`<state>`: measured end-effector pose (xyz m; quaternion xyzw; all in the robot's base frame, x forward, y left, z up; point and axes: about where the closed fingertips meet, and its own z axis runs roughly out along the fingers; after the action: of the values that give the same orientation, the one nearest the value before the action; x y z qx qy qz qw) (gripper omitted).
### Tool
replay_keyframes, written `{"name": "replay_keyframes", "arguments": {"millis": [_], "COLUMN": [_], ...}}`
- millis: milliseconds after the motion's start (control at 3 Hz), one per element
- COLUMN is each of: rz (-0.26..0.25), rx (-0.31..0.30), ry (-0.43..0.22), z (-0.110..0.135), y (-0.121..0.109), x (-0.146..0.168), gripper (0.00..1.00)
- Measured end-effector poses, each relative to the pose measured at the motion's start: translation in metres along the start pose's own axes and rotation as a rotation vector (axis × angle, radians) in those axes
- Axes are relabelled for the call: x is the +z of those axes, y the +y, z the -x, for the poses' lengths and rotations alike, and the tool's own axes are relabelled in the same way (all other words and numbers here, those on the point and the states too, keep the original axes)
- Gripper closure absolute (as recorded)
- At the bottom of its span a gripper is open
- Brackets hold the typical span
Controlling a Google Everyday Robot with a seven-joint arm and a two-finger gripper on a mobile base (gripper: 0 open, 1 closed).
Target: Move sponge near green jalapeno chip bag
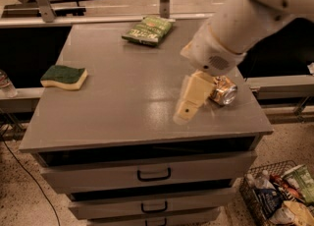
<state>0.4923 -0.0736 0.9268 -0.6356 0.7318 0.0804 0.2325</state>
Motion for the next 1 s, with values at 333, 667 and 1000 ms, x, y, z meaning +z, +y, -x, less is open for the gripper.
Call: {"name": "replay_keyframes", "arguments": {"millis": [333, 667, 1000], "rz": [0.016, 0.016, 0.000], "rx": [-0.019, -0.019, -0.032], "ry": [-0.110, -0.110, -0.122], "z": [0.063, 0.062, 0.073], "y": [-0.017, -0.017, -0.020], "x": [0.036, 0.036, 0.043], "gripper": [0.00, 0.00, 0.00]}}
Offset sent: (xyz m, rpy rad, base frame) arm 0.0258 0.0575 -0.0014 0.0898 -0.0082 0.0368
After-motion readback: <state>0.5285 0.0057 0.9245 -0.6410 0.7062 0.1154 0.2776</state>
